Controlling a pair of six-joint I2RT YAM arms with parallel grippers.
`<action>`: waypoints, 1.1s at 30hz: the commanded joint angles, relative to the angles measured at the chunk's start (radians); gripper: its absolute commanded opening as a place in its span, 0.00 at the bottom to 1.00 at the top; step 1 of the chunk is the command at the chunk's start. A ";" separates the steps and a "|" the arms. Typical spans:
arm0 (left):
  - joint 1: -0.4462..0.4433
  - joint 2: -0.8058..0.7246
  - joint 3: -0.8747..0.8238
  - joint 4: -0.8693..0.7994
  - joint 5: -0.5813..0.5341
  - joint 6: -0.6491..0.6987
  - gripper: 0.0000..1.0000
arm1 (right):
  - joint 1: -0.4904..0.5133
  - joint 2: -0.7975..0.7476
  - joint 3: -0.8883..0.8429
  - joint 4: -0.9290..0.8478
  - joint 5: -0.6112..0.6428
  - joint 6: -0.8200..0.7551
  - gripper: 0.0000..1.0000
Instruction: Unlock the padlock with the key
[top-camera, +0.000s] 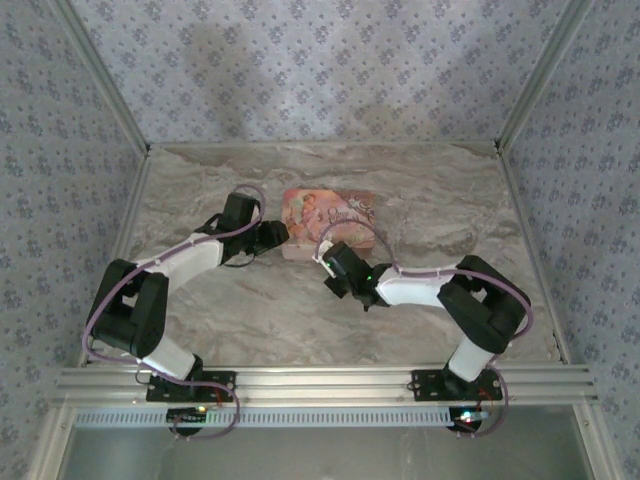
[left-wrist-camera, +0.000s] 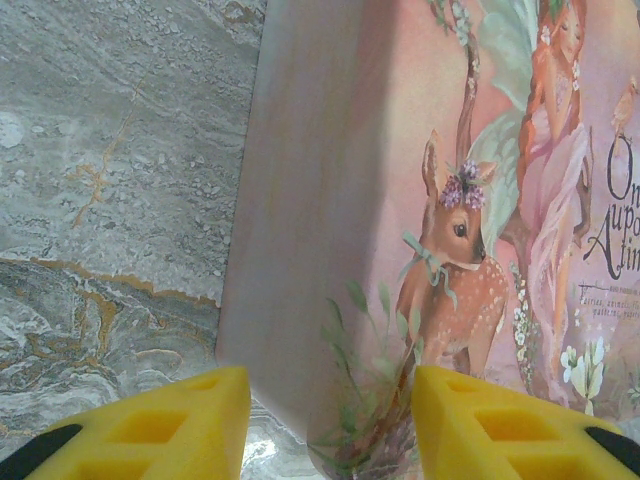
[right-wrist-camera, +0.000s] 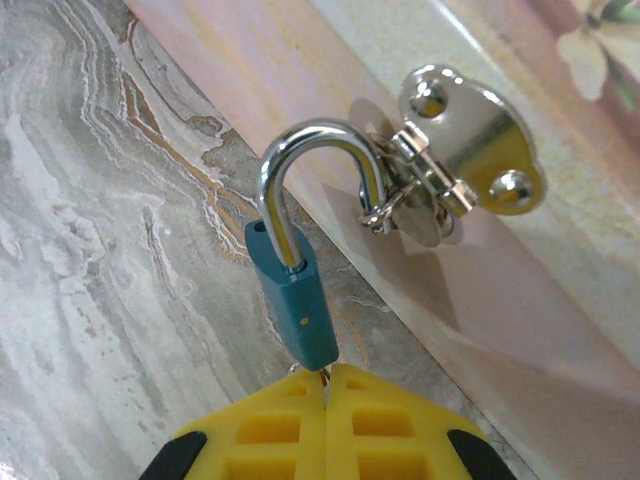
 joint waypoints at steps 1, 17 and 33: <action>0.001 0.023 -0.027 -0.044 0.005 0.017 0.46 | 0.025 -0.036 -0.007 0.010 0.083 -0.081 0.00; 0.001 0.026 -0.041 -0.027 0.017 0.013 0.46 | 0.067 -0.018 0.037 0.064 0.196 -0.213 0.00; 0.007 0.018 -0.040 -0.031 0.014 0.011 0.46 | 0.121 -0.057 0.057 0.052 0.200 -0.223 0.00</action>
